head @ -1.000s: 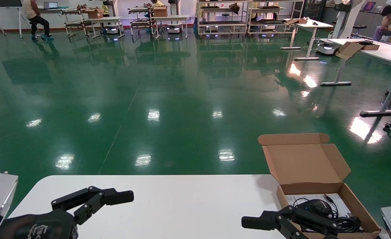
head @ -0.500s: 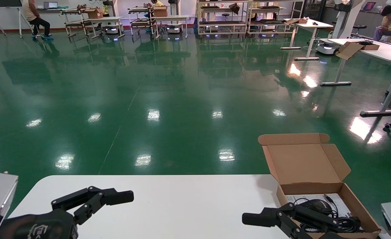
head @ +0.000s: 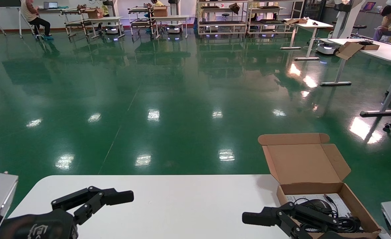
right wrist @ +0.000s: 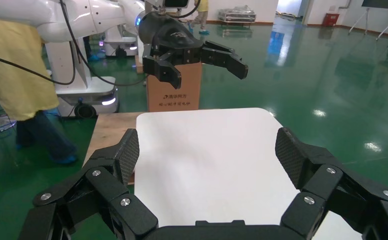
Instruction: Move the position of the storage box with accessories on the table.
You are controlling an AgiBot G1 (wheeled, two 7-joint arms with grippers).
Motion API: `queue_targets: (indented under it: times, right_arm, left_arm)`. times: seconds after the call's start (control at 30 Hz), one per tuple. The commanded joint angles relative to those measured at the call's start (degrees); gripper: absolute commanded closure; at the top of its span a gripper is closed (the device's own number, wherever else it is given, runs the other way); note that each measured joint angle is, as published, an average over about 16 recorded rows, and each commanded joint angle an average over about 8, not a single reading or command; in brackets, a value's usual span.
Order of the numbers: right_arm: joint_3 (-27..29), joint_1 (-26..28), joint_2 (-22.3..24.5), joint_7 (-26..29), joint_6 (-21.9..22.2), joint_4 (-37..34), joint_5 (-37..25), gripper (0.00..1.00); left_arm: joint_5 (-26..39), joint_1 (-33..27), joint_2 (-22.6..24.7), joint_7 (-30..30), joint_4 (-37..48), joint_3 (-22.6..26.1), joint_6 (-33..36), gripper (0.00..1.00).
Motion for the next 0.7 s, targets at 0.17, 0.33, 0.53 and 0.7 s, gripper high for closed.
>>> queue_targets:
  times: [0.17, 0.33, 0.53, 0.7]
  right_arm:
    - [0.0, 0.0, 0.0, 0.0, 0.0, 0.0, 0.0, 0.00]
    - [0.0, 0.0, 0.0, 0.0, 0.0, -0.1, 0.0, 0.00]
    - [0.0, 0.1, 0.0, 0.0, 0.1, -0.1, 0.0, 0.00]
    - [0.0, 0.1, 0.0, 0.0, 0.1, -0.1, 0.0, 0.00]
  left_arm:
    - [0.0, 0.0, 0.0, 0.0, 0.0, 0.0, 0.0, 0.00]
    - [0.0, 0.0, 0.0, 0.0, 0.0, 0.0, 0.0, 0.00]
    - [0.0, 0.0, 0.0, 0.0, 0.0, 0.0, 0.0, 0.00]
    - [0.0, 0.0, 0.0, 0.0, 0.0, 0.0, 0.0, 0.00]
